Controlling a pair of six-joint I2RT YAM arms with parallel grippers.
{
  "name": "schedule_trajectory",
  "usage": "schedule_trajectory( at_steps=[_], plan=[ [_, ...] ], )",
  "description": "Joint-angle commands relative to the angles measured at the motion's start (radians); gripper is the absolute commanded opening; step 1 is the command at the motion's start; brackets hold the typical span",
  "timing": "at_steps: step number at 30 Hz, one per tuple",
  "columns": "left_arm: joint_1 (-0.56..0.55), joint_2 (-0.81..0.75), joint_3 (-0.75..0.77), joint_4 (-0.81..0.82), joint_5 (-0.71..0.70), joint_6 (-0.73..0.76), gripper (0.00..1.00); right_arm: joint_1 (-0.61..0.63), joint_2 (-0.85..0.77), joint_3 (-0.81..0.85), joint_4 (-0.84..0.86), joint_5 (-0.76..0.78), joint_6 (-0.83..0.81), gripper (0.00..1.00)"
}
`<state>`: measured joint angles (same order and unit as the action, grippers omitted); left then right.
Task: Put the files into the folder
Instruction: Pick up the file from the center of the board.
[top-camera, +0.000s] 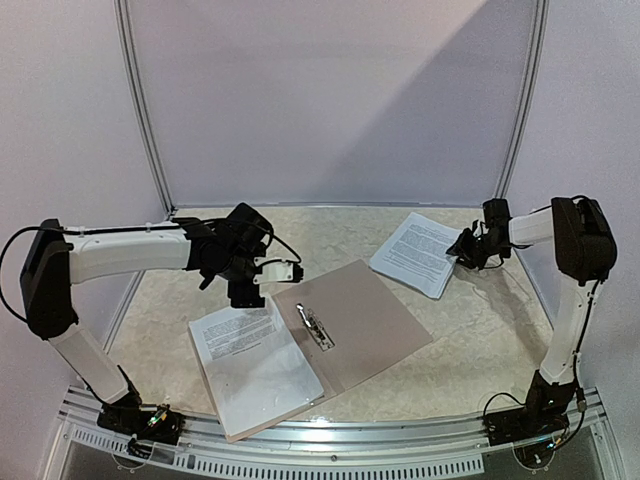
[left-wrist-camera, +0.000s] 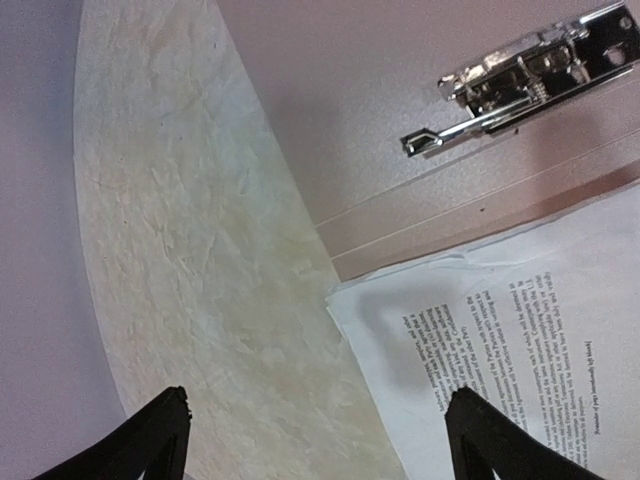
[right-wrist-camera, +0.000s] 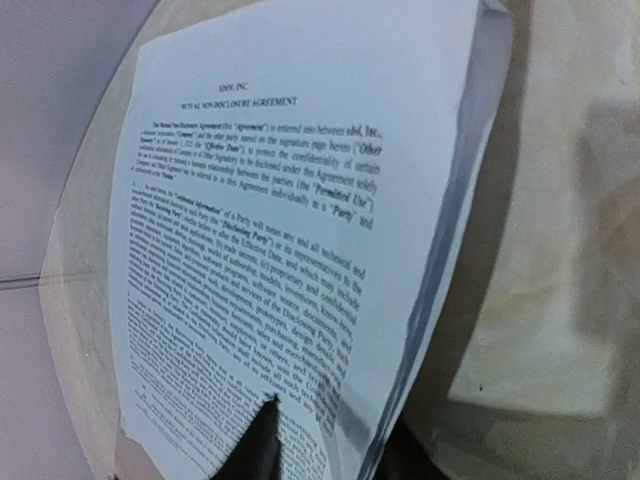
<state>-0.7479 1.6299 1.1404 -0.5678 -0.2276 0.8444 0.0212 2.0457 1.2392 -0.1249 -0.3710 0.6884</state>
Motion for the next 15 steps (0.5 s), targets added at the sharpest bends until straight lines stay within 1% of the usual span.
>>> schedule_trajectory(
  at_steps=[1, 3, 6, 11, 15],
  plan=[
    [0.002, -0.001, 0.044, -0.038, 0.049, -0.036, 0.91, -0.007, 0.049, 0.035, 0.018, -0.1, 0.005, 0.15],
    [0.001, -0.005, 0.054, -0.048, 0.057, -0.043, 0.91, -0.006, 0.04, 0.044, 0.0, -0.114, -0.006, 0.0],
    [0.002, -0.013, 0.066, -0.058, 0.055, -0.048, 0.91, -0.006, -0.013, 0.05, -0.015, -0.188, -0.028, 0.0],
    [0.002, -0.012, 0.088, -0.07, 0.069, -0.068, 0.92, -0.006, -0.14, 0.04, -0.084, -0.377, -0.117, 0.0],
    [-0.002, 0.007, 0.106, -0.055, 0.086, -0.071, 0.93, -0.007, -0.223, 0.014, -0.233, -0.426, -0.194, 0.0]
  ],
)
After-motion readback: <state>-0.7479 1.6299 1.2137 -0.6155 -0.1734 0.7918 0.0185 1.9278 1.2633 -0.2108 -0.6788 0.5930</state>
